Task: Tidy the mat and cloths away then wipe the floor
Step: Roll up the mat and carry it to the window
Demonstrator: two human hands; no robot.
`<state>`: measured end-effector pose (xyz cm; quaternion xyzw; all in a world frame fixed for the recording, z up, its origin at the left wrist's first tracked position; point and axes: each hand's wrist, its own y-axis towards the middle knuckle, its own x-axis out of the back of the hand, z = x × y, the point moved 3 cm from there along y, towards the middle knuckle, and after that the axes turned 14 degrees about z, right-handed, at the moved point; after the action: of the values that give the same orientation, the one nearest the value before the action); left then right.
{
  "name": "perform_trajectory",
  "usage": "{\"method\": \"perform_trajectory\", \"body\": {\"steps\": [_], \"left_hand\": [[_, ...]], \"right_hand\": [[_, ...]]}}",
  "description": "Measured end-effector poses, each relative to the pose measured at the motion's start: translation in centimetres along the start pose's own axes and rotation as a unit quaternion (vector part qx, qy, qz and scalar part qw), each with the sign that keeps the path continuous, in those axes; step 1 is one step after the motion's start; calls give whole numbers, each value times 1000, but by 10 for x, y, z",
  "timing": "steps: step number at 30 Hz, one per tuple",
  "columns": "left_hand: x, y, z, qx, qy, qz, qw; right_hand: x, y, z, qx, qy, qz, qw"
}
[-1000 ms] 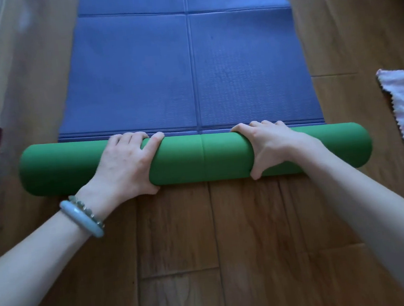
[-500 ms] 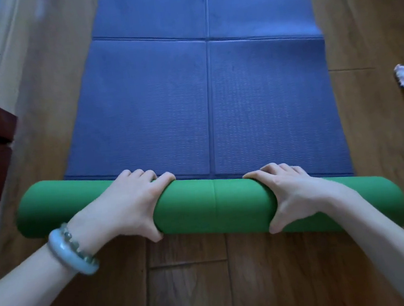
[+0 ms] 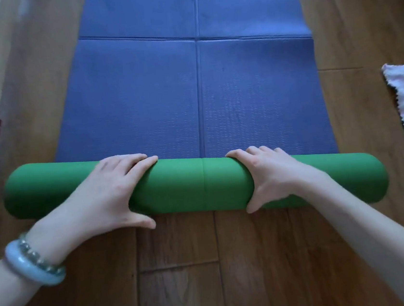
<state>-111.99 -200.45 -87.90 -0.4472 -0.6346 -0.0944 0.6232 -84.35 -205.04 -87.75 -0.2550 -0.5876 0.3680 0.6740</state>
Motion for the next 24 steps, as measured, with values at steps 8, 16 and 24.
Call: {"method": "perform_trajectory", "body": {"steps": [8, 16, 24], "left_hand": [[1, 21, -3, 49, 92, -40, 994], [28, 54, 17, 34, 26, 104, 994], [41, 61, 11, 46, 56, 96, 993]], "right_hand": [[27, 21, -16, -15, 81, 136, 987], [-13, -2, 10, -123, -91, -196, 969], [3, 11, 1, -108, -86, -199, 970]]}}
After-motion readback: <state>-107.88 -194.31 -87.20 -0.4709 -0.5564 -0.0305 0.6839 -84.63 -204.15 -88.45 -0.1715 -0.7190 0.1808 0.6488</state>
